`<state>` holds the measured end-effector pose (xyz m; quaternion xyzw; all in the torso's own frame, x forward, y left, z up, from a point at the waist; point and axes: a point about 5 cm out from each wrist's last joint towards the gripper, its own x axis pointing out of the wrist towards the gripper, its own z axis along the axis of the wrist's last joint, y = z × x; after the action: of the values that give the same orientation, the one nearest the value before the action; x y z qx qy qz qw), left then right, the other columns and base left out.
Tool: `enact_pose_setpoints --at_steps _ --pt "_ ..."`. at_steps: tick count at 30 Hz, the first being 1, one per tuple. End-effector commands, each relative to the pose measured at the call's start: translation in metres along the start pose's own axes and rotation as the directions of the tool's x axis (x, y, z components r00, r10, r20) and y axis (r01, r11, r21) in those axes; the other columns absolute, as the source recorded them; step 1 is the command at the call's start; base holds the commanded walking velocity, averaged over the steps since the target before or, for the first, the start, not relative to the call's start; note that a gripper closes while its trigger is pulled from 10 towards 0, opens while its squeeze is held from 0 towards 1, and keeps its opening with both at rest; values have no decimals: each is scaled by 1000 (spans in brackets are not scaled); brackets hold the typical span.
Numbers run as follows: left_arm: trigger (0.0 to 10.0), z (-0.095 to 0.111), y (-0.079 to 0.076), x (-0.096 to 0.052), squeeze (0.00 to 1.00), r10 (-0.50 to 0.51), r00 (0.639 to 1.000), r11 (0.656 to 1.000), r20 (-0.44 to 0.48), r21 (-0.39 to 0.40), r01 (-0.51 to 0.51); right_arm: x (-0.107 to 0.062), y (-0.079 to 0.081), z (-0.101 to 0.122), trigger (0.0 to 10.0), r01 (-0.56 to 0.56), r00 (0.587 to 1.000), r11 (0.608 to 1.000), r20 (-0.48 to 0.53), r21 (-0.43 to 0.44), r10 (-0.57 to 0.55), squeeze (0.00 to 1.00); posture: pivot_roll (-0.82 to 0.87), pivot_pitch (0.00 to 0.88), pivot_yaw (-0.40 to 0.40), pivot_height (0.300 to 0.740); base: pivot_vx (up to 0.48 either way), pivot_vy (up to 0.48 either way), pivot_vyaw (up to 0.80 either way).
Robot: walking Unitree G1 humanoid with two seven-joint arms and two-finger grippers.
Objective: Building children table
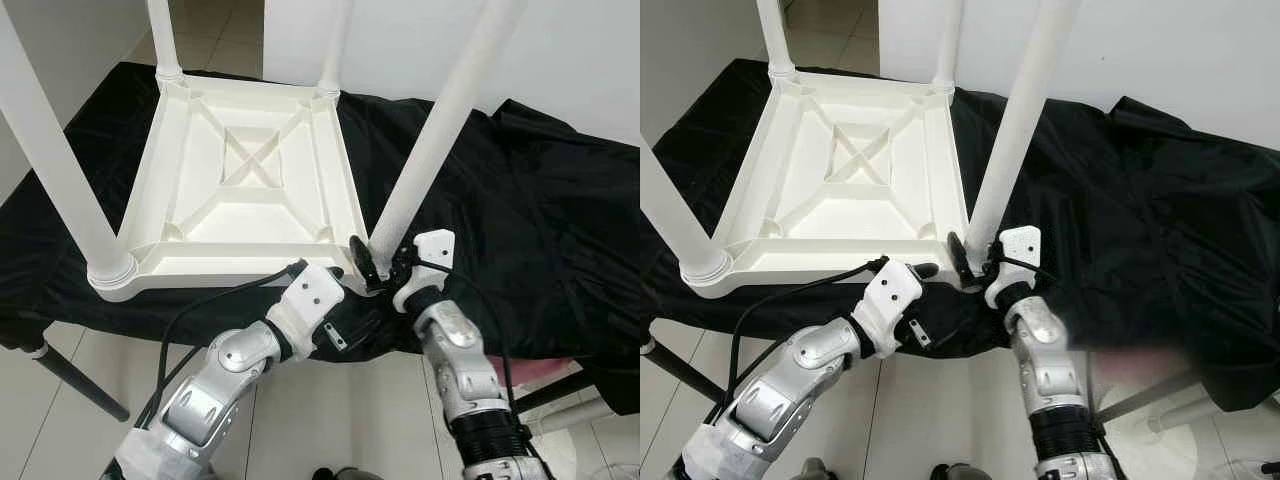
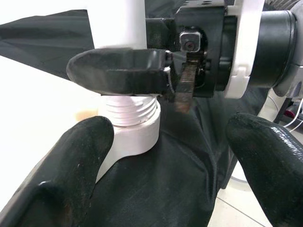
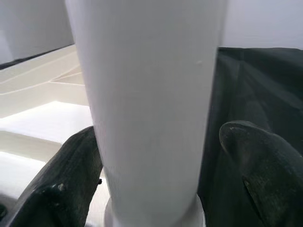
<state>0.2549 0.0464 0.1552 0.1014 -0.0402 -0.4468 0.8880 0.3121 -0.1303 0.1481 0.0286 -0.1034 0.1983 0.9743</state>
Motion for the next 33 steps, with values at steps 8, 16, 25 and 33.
enact_pose_setpoints --at_steps 8,16,25,33 --pt "10000 -1 -3 1 0 -68 998 998 -1 8 68 -2 -8 -1 10000 -155 988 988 -10 -26 154 0 45 90 -108 740 0 0 0" --pt "10000 0 -2 3 0 -75 997 997 2 12 75 10 -11 -1 10000 -302 953 950 -55 -78 299 0 42 84 -105 740 0 0 0" --pt "10000 0 -3 4 0 -76 997 997 5 14 76 17 -17 -5 0 -345 936 935 -100 -84 336 0 46 79 -111 740 0 0 0" --pt "10000 0 -3 3 0 -70 998 997 5 12 70 9 -21 -13 0 -347 933 936 -118 -55 339 0 50 77 -118 740 0 0 0"
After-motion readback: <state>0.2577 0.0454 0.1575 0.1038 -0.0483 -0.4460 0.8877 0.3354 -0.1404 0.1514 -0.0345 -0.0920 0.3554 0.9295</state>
